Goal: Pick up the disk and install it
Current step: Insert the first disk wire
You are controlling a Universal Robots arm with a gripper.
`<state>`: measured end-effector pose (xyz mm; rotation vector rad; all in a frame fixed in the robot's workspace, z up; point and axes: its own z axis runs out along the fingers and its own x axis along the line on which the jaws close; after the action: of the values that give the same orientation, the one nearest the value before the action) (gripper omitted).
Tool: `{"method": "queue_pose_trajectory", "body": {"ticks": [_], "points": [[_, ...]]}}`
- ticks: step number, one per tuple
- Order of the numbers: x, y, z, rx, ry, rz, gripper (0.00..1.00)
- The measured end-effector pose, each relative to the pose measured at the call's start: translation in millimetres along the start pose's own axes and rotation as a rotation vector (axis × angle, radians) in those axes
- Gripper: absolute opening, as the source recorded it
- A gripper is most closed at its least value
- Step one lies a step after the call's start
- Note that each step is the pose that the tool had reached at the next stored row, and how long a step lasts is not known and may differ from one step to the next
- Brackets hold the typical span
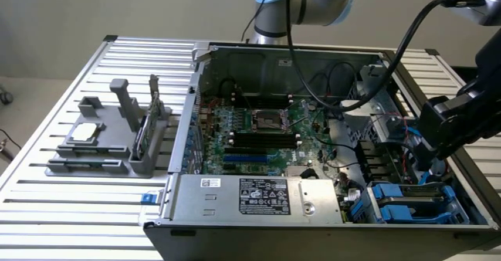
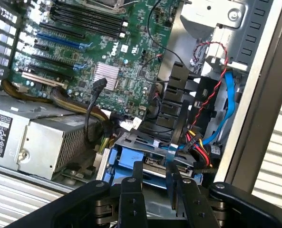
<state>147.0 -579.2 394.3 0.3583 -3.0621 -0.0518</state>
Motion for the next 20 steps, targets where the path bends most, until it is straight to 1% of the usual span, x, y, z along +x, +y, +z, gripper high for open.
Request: {"method": "queue_pose_trajectory", "body": {"ticks": [20], "points": [[-0.1,0.0,0.6,-0.0196,-0.0146,0.362,0.34]]}}
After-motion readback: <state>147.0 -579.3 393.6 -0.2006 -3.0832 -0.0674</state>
